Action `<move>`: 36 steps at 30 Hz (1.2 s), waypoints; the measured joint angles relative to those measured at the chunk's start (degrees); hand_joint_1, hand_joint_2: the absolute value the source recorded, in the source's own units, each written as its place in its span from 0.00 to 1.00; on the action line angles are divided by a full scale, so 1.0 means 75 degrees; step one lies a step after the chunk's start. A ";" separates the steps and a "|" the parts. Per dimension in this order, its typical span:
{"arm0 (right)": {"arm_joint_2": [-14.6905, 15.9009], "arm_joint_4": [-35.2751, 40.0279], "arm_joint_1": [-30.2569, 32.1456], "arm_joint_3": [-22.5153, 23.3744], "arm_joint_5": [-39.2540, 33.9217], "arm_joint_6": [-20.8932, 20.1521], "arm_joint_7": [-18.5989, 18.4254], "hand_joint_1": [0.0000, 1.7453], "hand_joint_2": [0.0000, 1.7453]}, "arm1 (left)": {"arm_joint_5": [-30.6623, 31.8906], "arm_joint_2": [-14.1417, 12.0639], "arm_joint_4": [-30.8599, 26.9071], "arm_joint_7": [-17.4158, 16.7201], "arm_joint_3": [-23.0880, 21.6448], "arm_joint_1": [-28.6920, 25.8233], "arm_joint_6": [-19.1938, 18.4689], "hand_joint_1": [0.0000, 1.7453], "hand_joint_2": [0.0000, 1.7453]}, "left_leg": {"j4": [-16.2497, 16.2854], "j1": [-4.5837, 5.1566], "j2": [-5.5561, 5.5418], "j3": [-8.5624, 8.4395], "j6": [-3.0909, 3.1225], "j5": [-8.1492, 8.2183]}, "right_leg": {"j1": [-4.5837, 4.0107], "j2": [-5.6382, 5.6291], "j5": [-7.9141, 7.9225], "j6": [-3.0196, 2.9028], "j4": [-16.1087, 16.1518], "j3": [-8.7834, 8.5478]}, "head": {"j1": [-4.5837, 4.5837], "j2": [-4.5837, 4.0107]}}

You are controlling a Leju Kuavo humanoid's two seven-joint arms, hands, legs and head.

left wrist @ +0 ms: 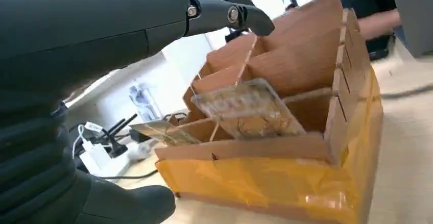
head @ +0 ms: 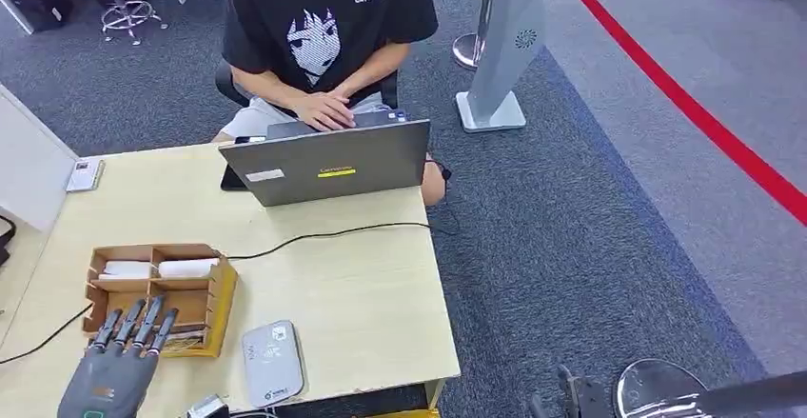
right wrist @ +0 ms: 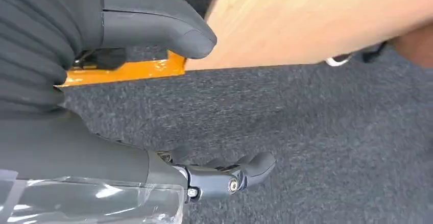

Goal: Pass the card to the sensor for recognition and then transmit it.

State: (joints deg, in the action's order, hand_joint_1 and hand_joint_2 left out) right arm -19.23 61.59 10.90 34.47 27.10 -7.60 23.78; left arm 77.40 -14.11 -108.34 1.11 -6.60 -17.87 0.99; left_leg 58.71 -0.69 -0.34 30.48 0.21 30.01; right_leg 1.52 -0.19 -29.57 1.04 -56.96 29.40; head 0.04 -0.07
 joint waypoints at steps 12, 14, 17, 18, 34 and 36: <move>-0.0082 0.1014 0.0619 -0.1670 -0.1290 0.1043 -0.0836 0.00 1.00 | 0.0763 0.3185 -0.0294 0.0997 0.1859 0.0006 0.1156 0.00 1.00 | 0.0001 0.0003 -0.0002 0.0000 0.0001 0.0001 | 0.0005 0.0005 0.0000 0.0001 0.0001 0.0004 | 0.0000 0.0000; -0.0090 0.1075 0.0663 -0.1757 -0.1290 0.1063 -0.0851 0.00 1.00 | 0.0760 0.3354 -0.0312 0.1026 0.2005 0.0009 0.1162 0.00 1.00 | 0.0001 0.0001 -0.0002 0.0000 0.0001 0.0000 | 0.0002 0.0003 0.0000 0.0001 -0.0001 0.0003 | 0.0000 0.0000; -0.0090 0.1131 0.0703 -0.1842 -0.1290 0.1063 -0.0853 0.00 1.00 | 0.0760 0.3500 -0.0321 0.1043 0.2133 0.0008 0.1165 0.00 1.00 | 0.0001 -0.0002 -0.0001 0.0000 0.0001 0.0000 | -0.0001 0.0002 0.0000 0.0001 -0.0001 0.0003 | 0.0000 0.0000; -0.0090 0.1145 0.0710 -0.1862 -0.1290 0.1063 -0.0853 0.00 1.00 | 0.0760 0.3552 -0.0324 0.1046 0.2174 0.0010 0.1165 0.00 1.00 | 0.0001 -0.0001 -0.0002 0.0000 0.0001 0.0000 | 0.0000 0.0002 0.0000 0.0001 -0.0001 0.0002 | 0.0000 0.0000; -0.0096 0.1311 0.1095 -0.1856 -0.1238 0.1072 -0.1037 0.00 1.00 | 0.0877 0.4152 -0.0003 0.1547 0.2599 -0.0091 0.0981 0.00 1.00 | 0.0001 0.0001 -0.0002 0.0003 0.0001 0.0002 | 0.0001 0.0003 -0.0001 0.0001 0.0002 0.0004 | 0.0000 0.0000; -0.0096 0.1323 0.1128 -0.1856 -0.1238 0.1072 -0.1037 0.00 1.00 | 0.0880 0.4181 0.0117 0.1612 0.2658 -0.0080 0.0990 0.00 1.00 | 0.0001 0.0001 -0.0002 0.0002 0.0001 0.0002 | 0.0001 0.0002 -0.0001 0.0001 0.0002 0.0005 | 0.0000 0.0000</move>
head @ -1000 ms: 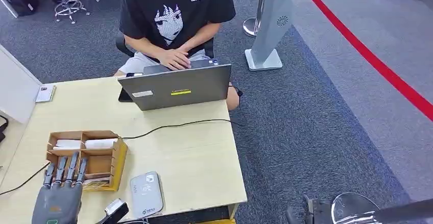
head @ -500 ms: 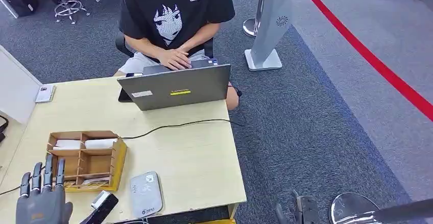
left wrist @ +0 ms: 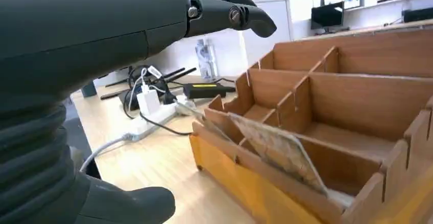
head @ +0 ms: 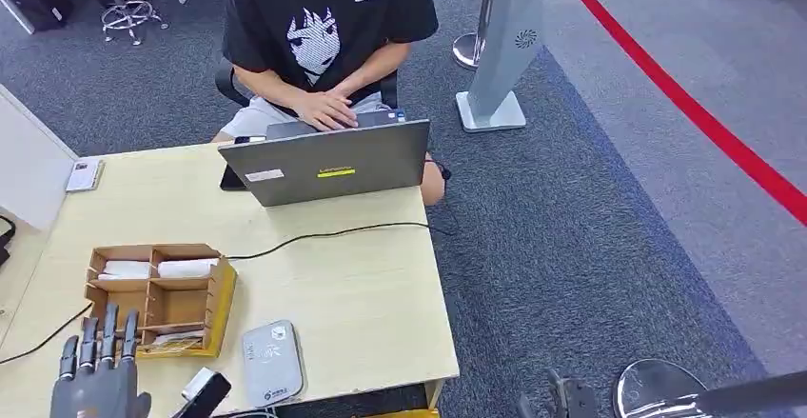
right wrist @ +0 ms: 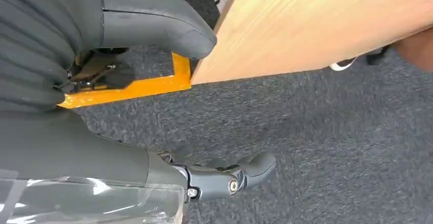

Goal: Pass the card to the sensor for recognition and then transmit it.

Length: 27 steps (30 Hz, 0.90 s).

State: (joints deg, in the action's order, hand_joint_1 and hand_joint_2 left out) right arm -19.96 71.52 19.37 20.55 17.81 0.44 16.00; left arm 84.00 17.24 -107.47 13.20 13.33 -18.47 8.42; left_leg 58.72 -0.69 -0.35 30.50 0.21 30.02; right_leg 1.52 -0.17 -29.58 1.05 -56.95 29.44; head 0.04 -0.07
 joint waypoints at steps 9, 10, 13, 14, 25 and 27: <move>0.0000 0.0009 -0.0061 -0.0050 -0.0035 -0.0015 0.0099 0.00 1.00 | 0.0108 -0.0003 0.0390 0.0067 0.0023 0.0127 0.0178 0.00 1.00 | 0.0000 0.0000 0.0000 -0.0001 0.0000 -0.0001 | 0.0000 -0.0001 0.0001 0.0000 0.0000 -0.0003 | 0.0000 0.0000; -0.0003 0.0009 -0.0083 -0.0061 -0.0050 -0.0015 0.0117 0.00 1.00 | 0.0111 -0.0006 0.0408 0.0061 0.0023 0.0144 0.0207 0.00 1.00 | 0.0000 0.0000 0.0000 -0.0001 0.0000 -0.0001 | 0.0000 0.0000 0.0001 0.0000 0.0000 -0.0003 | 0.0000 0.0000; -0.0003 0.0009 -0.0141 -0.0125 -0.0088 -0.0038 0.0163 0.00 1.00 | 0.0114 -0.0014 0.0466 0.0008 0.0023 0.0214 0.0350 0.00 1.00 | 0.0000 0.0000 0.0000 -0.0001 0.0000 -0.0001 | 0.0000 0.0000 0.0001 0.0000 -0.0001 -0.0003 | 0.0000 0.0000; -0.0003 0.0009 -0.0159 -0.0163 -0.0137 -0.0038 0.0175 0.00 1.00 | 0.0108 -0.0017 0.0478 -0.0003 0.0026 0.0238 0.0419 0.00 1.00 | 0.0000 0.0000 0.0000 -0.0001 0.0000 -0.0001 | 0.0000 0.0000 0.0001 0.0000 0.0000 -0.0003 | 0.0000 0.0000; -0.0003 -0.0032 -0.0301 -0.0399 -0.0154 -0.0012 0.0379 0.00 1.00 | 0.0268 -0.0271 0.0516 -0.0015 0.0143 0.0511 0.0743 0.00 1.00 | 0.0000 -0.0001 0.0000 -0.0002 0.0000 -0.0001 | -0.0001 0.0000 0.0001 0.0000 -0.0001 -0.0003 | -0.0003 0.0000; -0.0006 -0.0067 -0.0333 -0.0402 -0.0149 -0.0012 0.0426 0.00 1.00 | 0.0326 -0.0388 0.0551 -0.0026 0.0137 0.0541 0.0731 0.00 1.00 | 0.0000 -0.0001 0.0000 -0.0002 0.0000 -0.0001 | -0.0001 0.0000 0.0001 0.0000 -0.0001 -0.0003 | -0.0003 0.0000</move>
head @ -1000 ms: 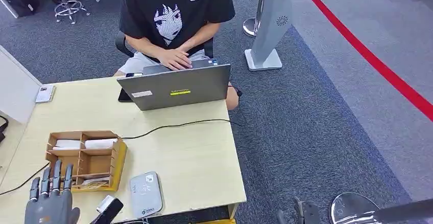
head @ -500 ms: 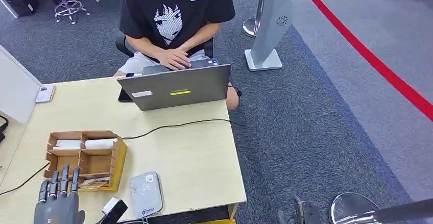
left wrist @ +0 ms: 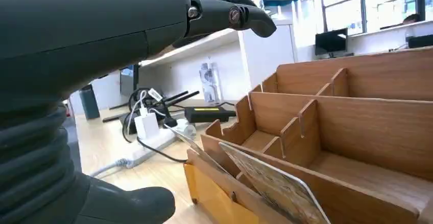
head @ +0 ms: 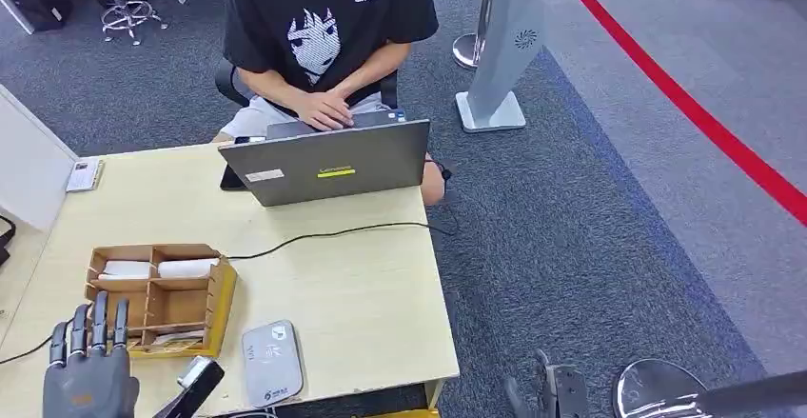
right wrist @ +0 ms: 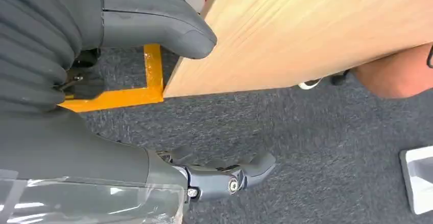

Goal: Pass the card to the sensor for recognition and then transmit it.

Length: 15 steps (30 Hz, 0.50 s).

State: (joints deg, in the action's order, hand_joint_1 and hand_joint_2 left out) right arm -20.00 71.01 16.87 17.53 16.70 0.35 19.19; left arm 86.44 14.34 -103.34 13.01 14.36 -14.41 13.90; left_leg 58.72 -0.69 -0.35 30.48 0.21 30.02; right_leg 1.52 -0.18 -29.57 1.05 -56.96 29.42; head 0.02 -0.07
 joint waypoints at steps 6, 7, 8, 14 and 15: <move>-0.0012 -0.0087 -0.0062 -0.0006 0.0006 0.0000 0.0043 0.00 1.00 | -0.0050 -0.0317 0.0192 -0.0192 -0.0136 0.0055 -0.0006 0.00 1.00 | 0.0000 -0.0001 0.0000 0.0001 0.0000 0.0000 | -0.0001 0.0002 0.0000 0.0000 0.0000 0.0000 | 0.0000 0.0000; -0.0012 -0.0099 -0.0063 -0.0006 0.0006 0.0000 0.0052 0.00 1.00 | -0.0038 -0.0323 0.0216 -0.0204 -0.0152 0.0058 -0.0006 0.00 1.00 | 0.0000 0.0000 0.0000 0.0001 0.0000 0.0000 | 0.0000 0.0000 0.0000 0.0000 0.0000 0.0000 | 0.0003 0.0000; -0.0012 -0.0111 -0.0064 -0.0006 0.0006 0.0000 0.0058 0.00 1.00 | -0.0007 -0.0323 0.0230 -0.0204 -0.0163 0.0061 -0.0020 0.00 1.00 | 0.0000 0.0000 0.0000 0.0001 0.0000 0.0000 | 0.0000 -0.0001 0.0000 0.0000 0.0000 0.0000 | 0.0003 0.0000; -0.0012 -0.0163 -0.0073 -0.0006 0.0015 -0.0029 0.0084 0.00 1.00 | 0.0125 -0.0408 0.0370 -0.0210 -0.0382 0.0079 -0.0035 0.00 1.00 | 0.0000 0.0000 -0.0001 0.0001 0.0000 0.0000 | 0.0000 0.0000 0.0000 0.0000 0.0000 0.0001 | 0.0003 0.0000; -0.0012 -0.0175 -0.0076 -0.0006 0.0017 -0.0035 0.0087 0.00 1.00 | 0.0128 -0.0448 0.0402 -0.0230 -0.0457 0.0081 -0.0029 0.00 1.00 | 0.0000 0.0000 0.0000 0.0001 0.0000 0.0000 | 0.0000 0.0000 0.0000 0.0000 0.0000 0.0000 | 0.0003 0.0000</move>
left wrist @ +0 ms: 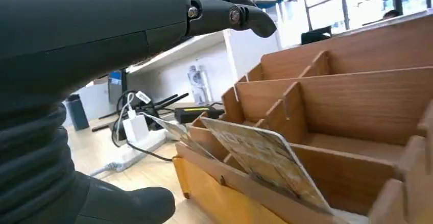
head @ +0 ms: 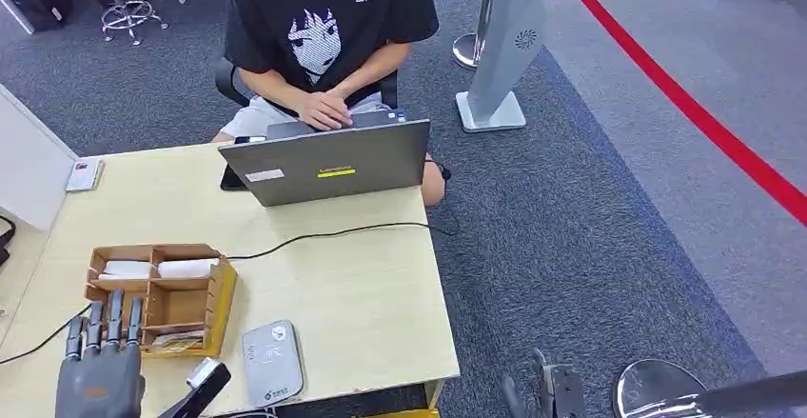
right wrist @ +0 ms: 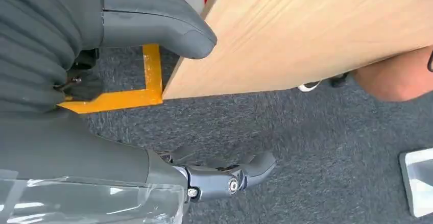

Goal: Pass the card to the sensor for recognition and then transmit it.

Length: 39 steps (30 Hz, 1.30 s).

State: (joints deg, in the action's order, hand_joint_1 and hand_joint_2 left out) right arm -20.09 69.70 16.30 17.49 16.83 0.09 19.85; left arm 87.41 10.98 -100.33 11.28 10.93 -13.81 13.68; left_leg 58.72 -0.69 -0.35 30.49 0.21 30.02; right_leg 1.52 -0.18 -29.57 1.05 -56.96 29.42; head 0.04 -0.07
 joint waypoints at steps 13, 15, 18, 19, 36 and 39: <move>0.0000 -0.0070 -0.0010 -0.0003 0.0000 -0.0011 0.0003 0.00 1.00 | 0.0023 -0.0181 0.0225 -0.0067 -0.0362 0.0017 0.0009 0.00 1.00 | 0.0000 0.0000 0.0000 0.0000 0.0000 0.0000 | 0.0000 -0.0001 0.0000 0.0000 0.0000 0.0000 | 0.0000 0.0000; 0.0000 -0.0073 -0.0010 -0.0003 0.0000 -0.0038 0.0003 0.00 1.00 | 0.0014 -0.0196 0.0225 -0.0111 -0.0411 0.0020 0.0006 0.00 1.00 | 0.0000 0.0000 0.0000 0.0000 0.0000 0.0000 | 0.0000 -0.0001 0.0000 0.0000 0.0000 0.0000 | 0.0000 0.0000; 0.0000 -0.0082 -0.0014 -0.0009 0.0000 -0.0081 0.0003 0.00 1.00 | -0.0014 -0.0228 0.0225 -0.0152 -0.0577 0.0027 0.0009 0.00 1.00 | 0.0000 0.0000 0.0000 0.0000 0.0000 0.0000 | 0.0000 0.0000 0.0000 0.0000 0.0000 0.0000 | 0.0000 0.0000; 0.0000 -0.0084 -0.0015 -0.0015 0.0000 -0.0087 0.0003 0.00 1.00 | -0.0035 -0.0251 0.0225 -0.0157 -0.0642 0.0032 0.0012 0.00 1.00 | 0.0000 0.0000 0.0000 0.0000 0.0000 0.0000 | 0.0000 0.0000 0.0000 0.0000 0.0000 0.0000 | 0.0000 0.0000; 0.0000 -0.0134 -0.0034 -0.0117 0.0012 -0.0090 0.0003 0.00 1.00 | -0.0219 -0.0478 0.0254 -0.0219 -0.1140 0.0110 0.0277 0.00 1.00 | 0.0000 -0.0001 0.0000 0.0000 0.0000 0.0000 | 0.0000 -0.0001 0.0000 0.0000 -0.0001 0.0000 | 0.0000 0.0000; 0.0000 -0.0134 -0.0036 -0.0125 0.0073 -0.0090 0.0003 0.00 1.00 | -0.0227 -0.0513 0.0257 -0.0222 -0.1256 0.0109 0.0280 0.00 1.00 | 0.0000 0.0000 0.0000 0.0000 0.0000 0.0000 | 0.0000 0.0000 0.0000 0.0000 0.0000 0.0000 | 0.0000 0.0000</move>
State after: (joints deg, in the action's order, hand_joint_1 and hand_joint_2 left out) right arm -20.09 68.70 16.03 16.55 17.37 -0.59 19.87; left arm 85.70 7.13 -98.40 9.62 1.51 -12.99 15.78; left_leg 58.72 -0.69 -0.35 30.49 0.21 30.02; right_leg 1.52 -0.18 -29.57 1.05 -56.96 29.42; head 0.04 -0.07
